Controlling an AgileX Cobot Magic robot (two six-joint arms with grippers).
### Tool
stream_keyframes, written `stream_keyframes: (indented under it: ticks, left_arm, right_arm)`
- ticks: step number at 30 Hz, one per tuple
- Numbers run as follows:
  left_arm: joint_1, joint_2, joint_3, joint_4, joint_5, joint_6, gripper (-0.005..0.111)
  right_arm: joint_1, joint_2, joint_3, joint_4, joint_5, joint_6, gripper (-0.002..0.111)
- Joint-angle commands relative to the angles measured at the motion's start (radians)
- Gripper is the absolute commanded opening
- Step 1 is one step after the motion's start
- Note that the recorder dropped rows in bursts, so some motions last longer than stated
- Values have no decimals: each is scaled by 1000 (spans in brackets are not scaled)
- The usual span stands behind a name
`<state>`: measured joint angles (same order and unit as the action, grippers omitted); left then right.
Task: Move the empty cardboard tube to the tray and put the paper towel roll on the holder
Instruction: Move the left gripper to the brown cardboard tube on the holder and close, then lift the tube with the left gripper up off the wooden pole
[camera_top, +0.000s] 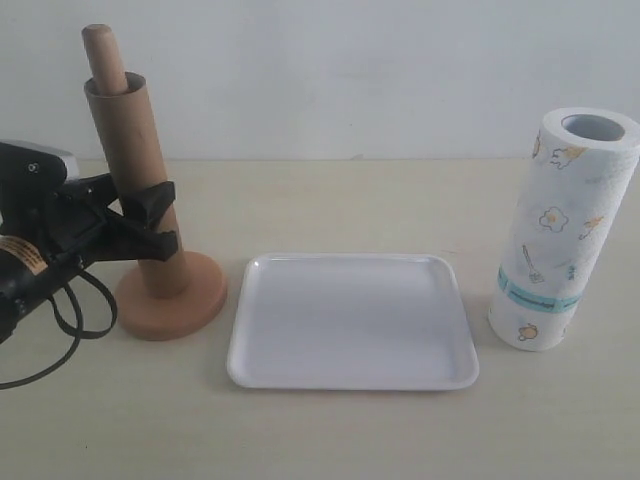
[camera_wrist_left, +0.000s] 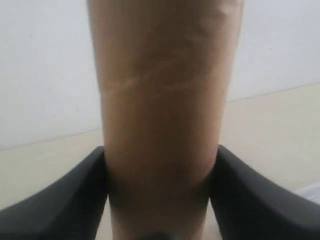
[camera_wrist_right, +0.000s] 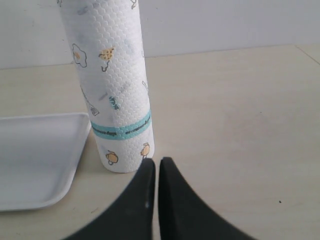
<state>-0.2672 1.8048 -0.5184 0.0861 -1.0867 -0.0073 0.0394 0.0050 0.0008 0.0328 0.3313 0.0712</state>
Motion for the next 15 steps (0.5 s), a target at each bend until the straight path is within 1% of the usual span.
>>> stream_keyframes:
  ticks: [1,7,11,12,15]
  left_arm:
    - [-5,-16,-6,0,-36,7,4]
    - [-5,-113,-6,0,23,7,4]
    - [-5,-212,-6,0,80,7,4]
    - [-5,-272,-6,0,97,7,4]
    - [-5,-343,-6,0,101,7,4]
  right_arm:
    - [-7,-5,-1,-2,-6,-1,3]
    - [-7,-5,-1,-2,-6,-1,3]
    - [-7,-5,-1,-2,-6,-1,3]
    - [-7,-5,-1,-2,-6,-1,3]
    - [-7,-5,-1,-2,-6,-1,3]
